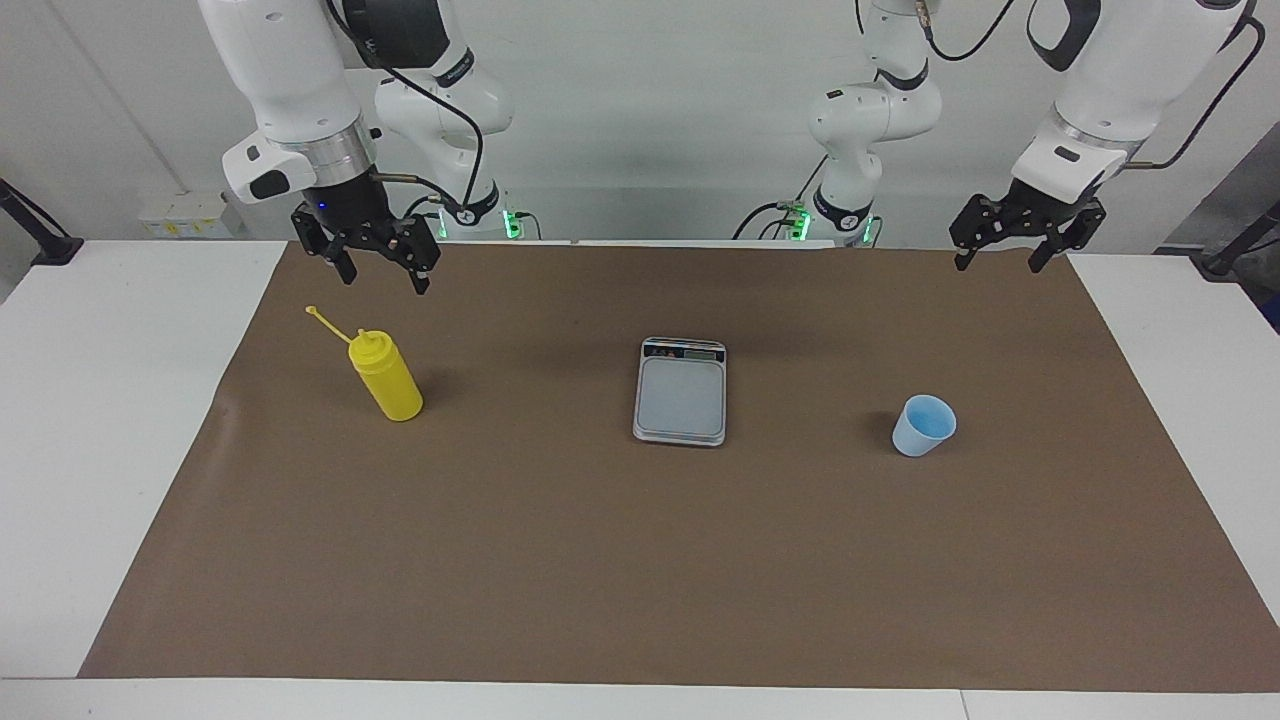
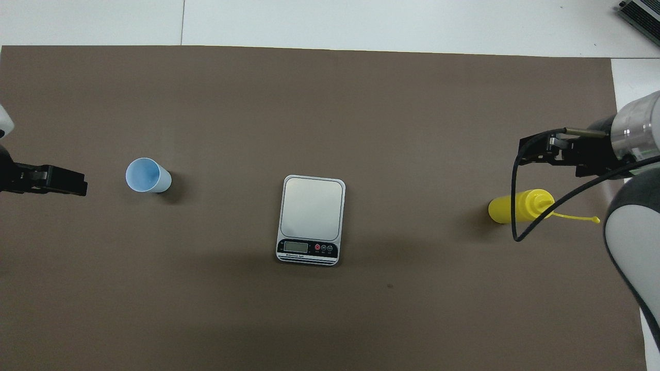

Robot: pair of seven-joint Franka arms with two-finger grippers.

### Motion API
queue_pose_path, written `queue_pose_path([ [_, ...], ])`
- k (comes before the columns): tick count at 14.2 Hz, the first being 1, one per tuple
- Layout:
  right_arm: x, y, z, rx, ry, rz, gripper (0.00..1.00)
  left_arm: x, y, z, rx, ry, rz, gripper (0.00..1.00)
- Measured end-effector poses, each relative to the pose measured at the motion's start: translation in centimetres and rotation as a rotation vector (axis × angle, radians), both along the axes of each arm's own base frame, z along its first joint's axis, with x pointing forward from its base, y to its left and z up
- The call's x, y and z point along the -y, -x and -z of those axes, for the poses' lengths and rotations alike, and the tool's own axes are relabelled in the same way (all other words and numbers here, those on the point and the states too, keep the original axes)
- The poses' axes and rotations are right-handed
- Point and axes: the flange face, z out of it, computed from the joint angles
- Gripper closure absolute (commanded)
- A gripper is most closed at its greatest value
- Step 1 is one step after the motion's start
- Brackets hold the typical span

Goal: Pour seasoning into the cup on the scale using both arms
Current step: 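Move the left gripper toward the light blue cup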

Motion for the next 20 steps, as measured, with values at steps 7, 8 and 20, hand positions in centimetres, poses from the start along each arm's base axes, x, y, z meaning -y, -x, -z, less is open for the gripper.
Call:
queue_pose_path([
  [7, 0.1, 1.3, 1.0, -0.069, 0.008, -0.093, 0.0, 0.0, 0.0, 0.1, -0.001, 0.0, 0.0, 0.0],
  [8, 0.1, 1.3, 1.0, -0.07, 0.008, -0.093, 0.0, 0.0, 0.0, 0.1, -0.002, 0.0, 0.0, 0.0],
  [20, 0.2, 1.3, 1.1, -0.07, 0.008, -0.092, 0.0, -3.9, -1.3, 8.4, 0.066, 0.003, -0.079, 0.0],
])
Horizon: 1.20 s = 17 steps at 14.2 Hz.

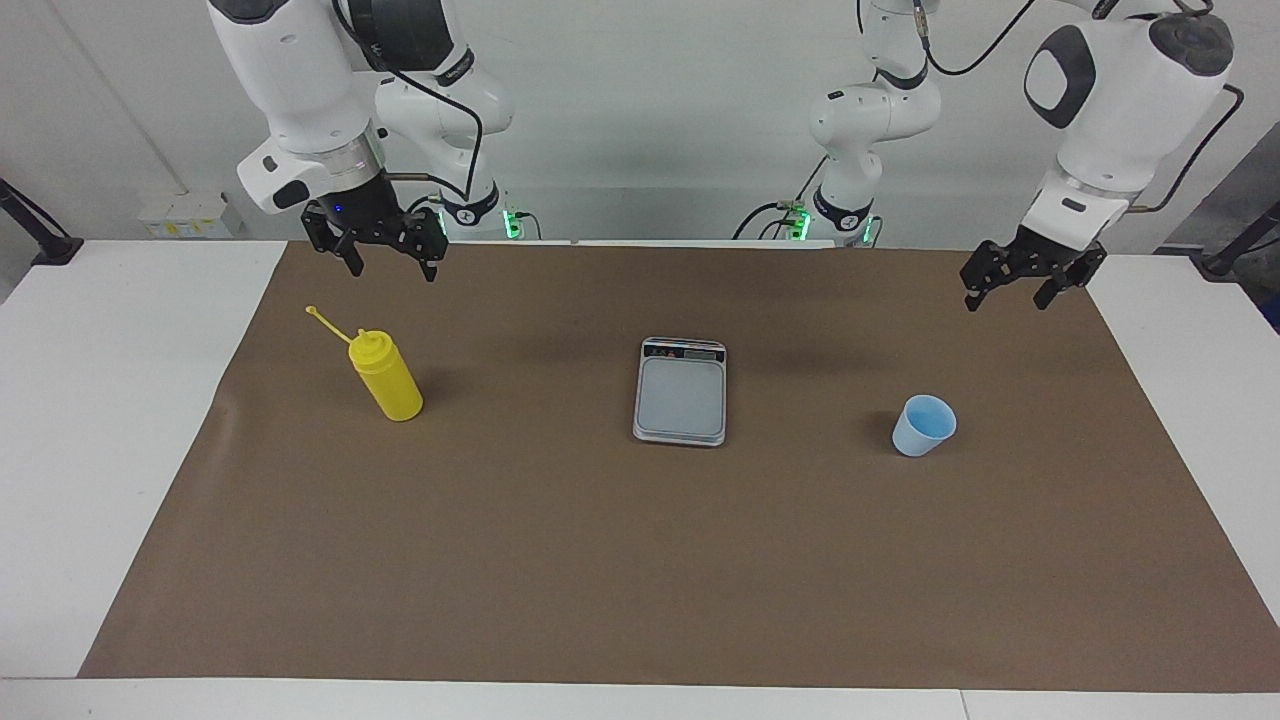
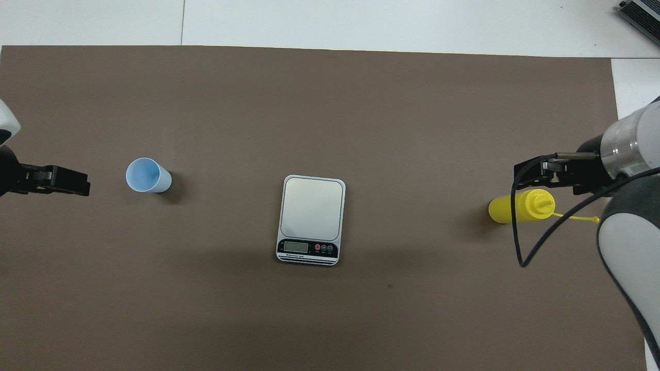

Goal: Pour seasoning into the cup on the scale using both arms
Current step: 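Move the left gripper toward the light blue cup, then grasp the light blue cup with the left gripper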

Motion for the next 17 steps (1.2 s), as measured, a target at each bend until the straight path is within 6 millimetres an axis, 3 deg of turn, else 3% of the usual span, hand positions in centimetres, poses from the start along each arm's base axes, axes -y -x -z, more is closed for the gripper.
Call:
queue_pose_path([
  [3, 0.0, 0.0, 0.0, 0.0, 0.0, 0.001, 0.0, -1.5, -1.2, 5.0, 0.035, 0.009, -0.048, 0.0],
  [8, 0.0, 0.0, 0.0, 0.0, 0.0, 0.001, 0.0, -1.6, -2.9, 13.4, 0.091, 0.047, -0.243, 0.0],
  [14, 0.1, 0.0, 0.0, 0.0, 0.0, 0.001, 0.0, -0.1, -2.8, 19.2, 0.077, 0.072, -0.338, 0.0],
  [15, 0.1, 0.0, 0.0, 0.0, 0.0, 0.001, 0.0, 0.3, -2.7, 19.9, 0.067, 0.074, -0.342, 0.14],
  [17, 0.1, 0.0, 0.0, 0.0, 0.0, 0.001, 0.0, 0.8, -2.6, 21.0, 0.057, 0.076, -0.342, 0.77],
])
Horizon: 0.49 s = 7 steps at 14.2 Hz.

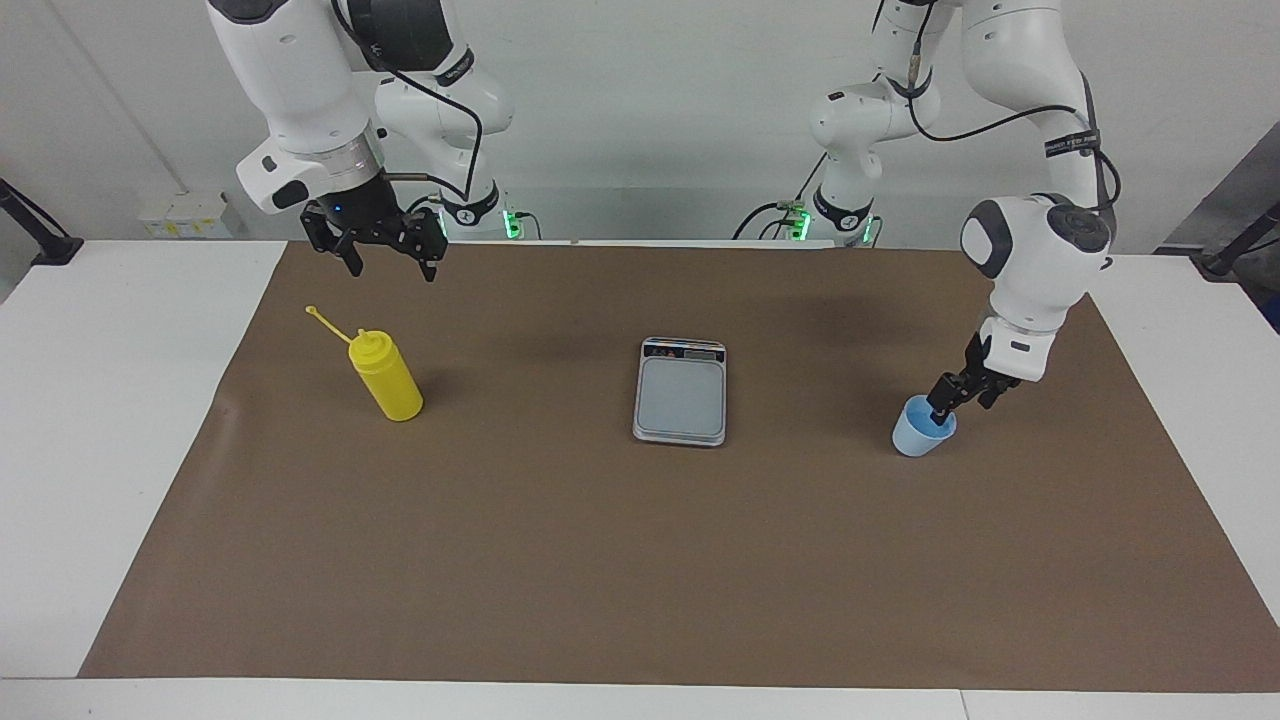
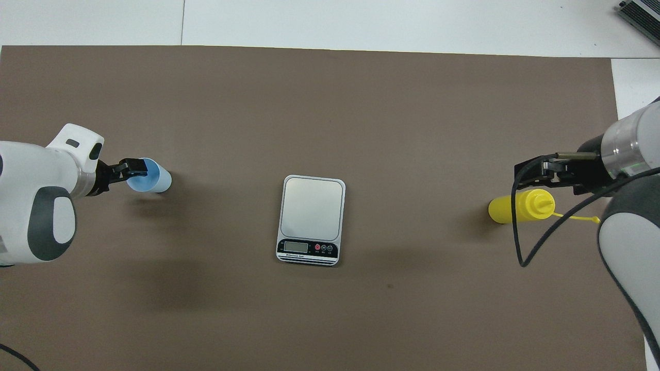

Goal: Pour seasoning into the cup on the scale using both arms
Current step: 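Grasp the light blue cup with the left gripper, then carry the blue cup with the left gripper onto the scale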

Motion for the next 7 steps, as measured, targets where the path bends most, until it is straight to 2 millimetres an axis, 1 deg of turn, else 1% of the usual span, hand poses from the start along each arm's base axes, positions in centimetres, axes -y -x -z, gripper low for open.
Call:
queue_pose_path([
  [1, 0.0, 0.0, 0.0, 0.0, 0.0, 0.0, 0.0, 0.12, 0.02, 0.32, -0.004, 0.001, 0.002, 1.0],
  [5, 0.0, 0.0, 0.0, 0.0, 0.0, 0.0, 0.0, 0.12, -0.03, 0.46, -0.006, 0.002, 0.002, 1.0],
  [7, 0.0, 0.0, 0.0, 0.0, 0.0, 0.0, 0.0, 0.12, -0.47, -0.23, 0.0, 0.002, 0.002, 1.0],
])
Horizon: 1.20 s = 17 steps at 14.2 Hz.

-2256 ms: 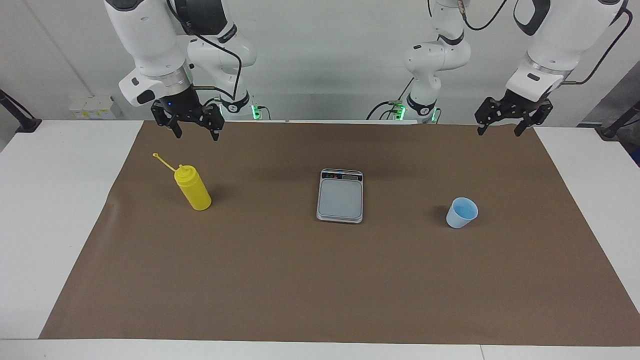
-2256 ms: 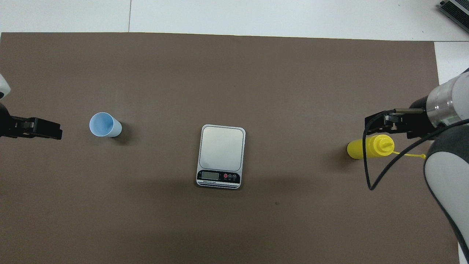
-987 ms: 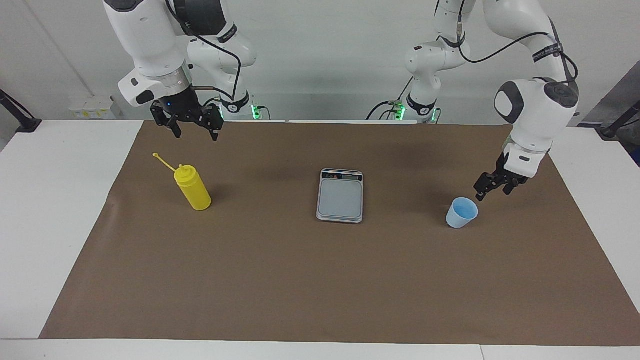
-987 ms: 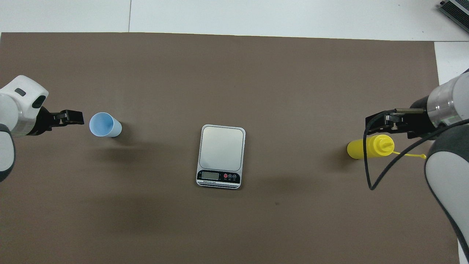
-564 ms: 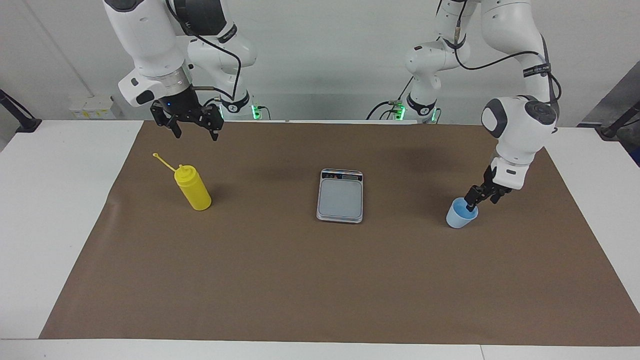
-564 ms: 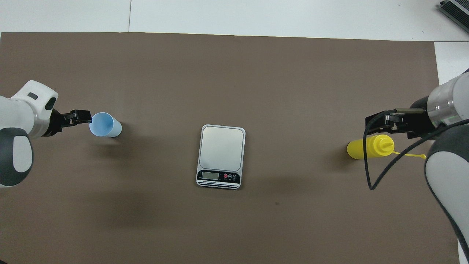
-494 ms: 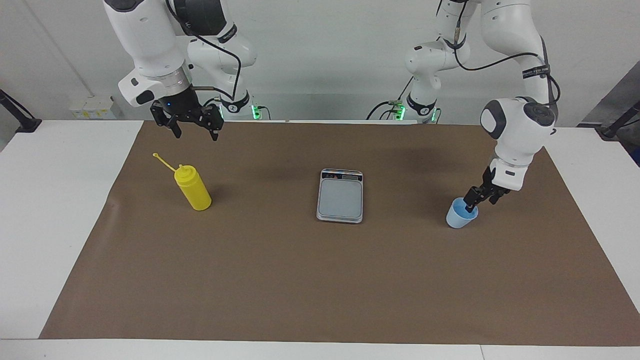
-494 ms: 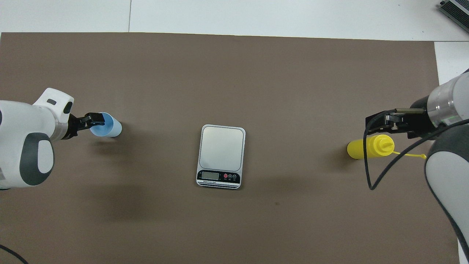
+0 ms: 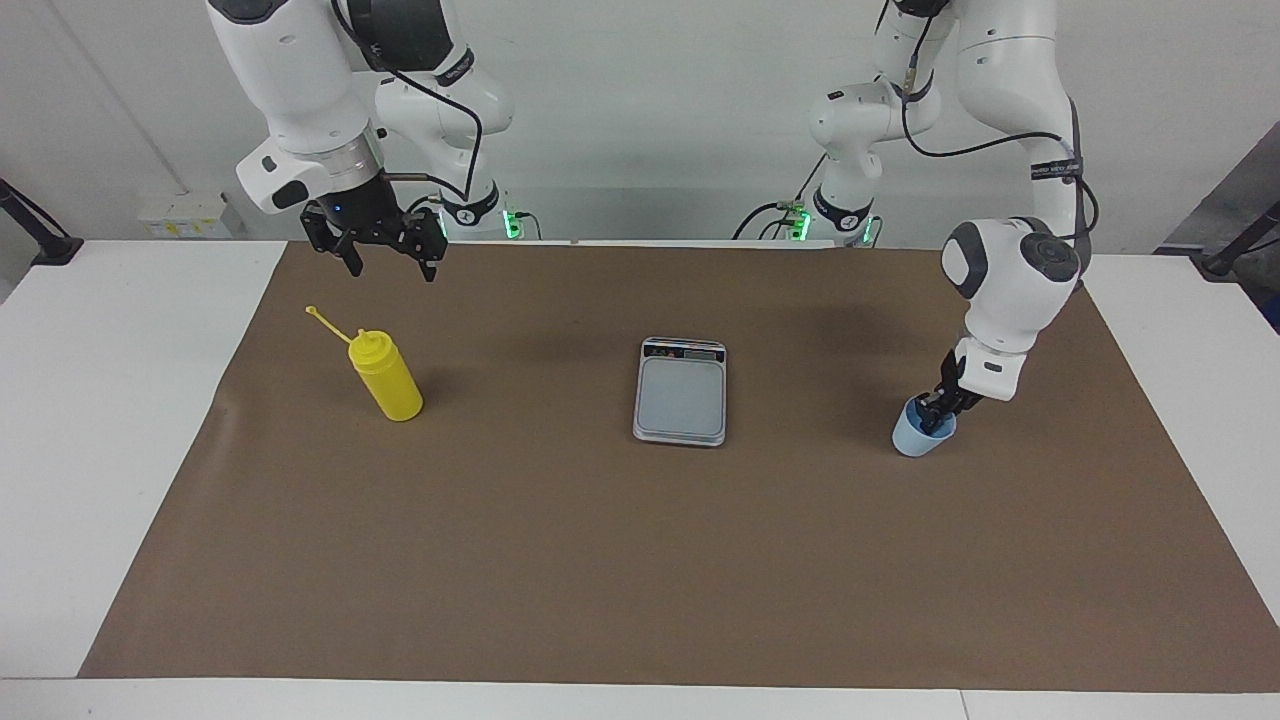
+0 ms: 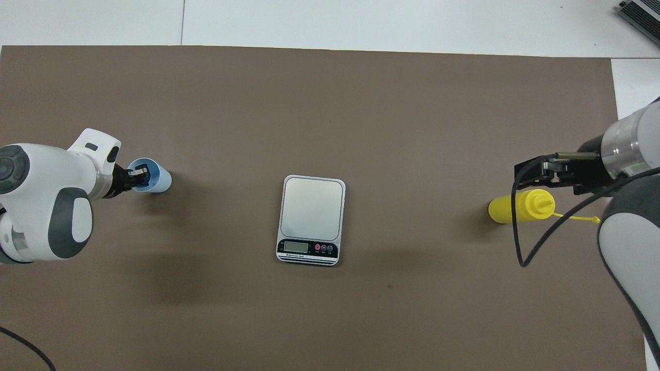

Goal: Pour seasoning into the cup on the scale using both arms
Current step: 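Carry the blue cup with the left gripper onto the scale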

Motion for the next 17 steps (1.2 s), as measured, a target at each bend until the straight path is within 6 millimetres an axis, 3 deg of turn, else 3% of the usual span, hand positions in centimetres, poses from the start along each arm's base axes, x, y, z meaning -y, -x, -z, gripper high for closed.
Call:
queue_pose_path([
  [4, 0.0, 0.0, 0.0, 0.0, 0.0, 0.0, 0.0, 0.4, -2.6, -5.6, -0.011, 0.002, 0.011, 1.0],
  [6, 0.0, 0.0, 0.0, 0.0, 0.0, 0.0, 0.0, 2.3, -3.1, -8.9, -0.035, 0.001, 0.039, 1.0],
  [8, 0.0, 0.0, 0.0, 0.0, 0.0, 0.0, 0.0, 6.3, -3.2, -11.9, -0.039, 0.003, 0.059, 1.0],
  [10, 0.0, 0.0, 0.0, 0.0, 0.0, 0.0, 0.0, 11.7, -2.6, -13.2, -0.024, 0.012, 0.074, 1.0],
  [13, 0.0, 0.0, 0.0, 0.0, 0.0, 0.0, 0.0, 20.0, -0.5, -13.4, -0.005, 0.031, 0.102, 1.0],
  [17, 0.0, 0.0, 0.0, 0.0, 0.0, 0.0, 0.0, 29.1, 3.4, -12.0, 0.007, 0.05, 0.198, 1.0],
])
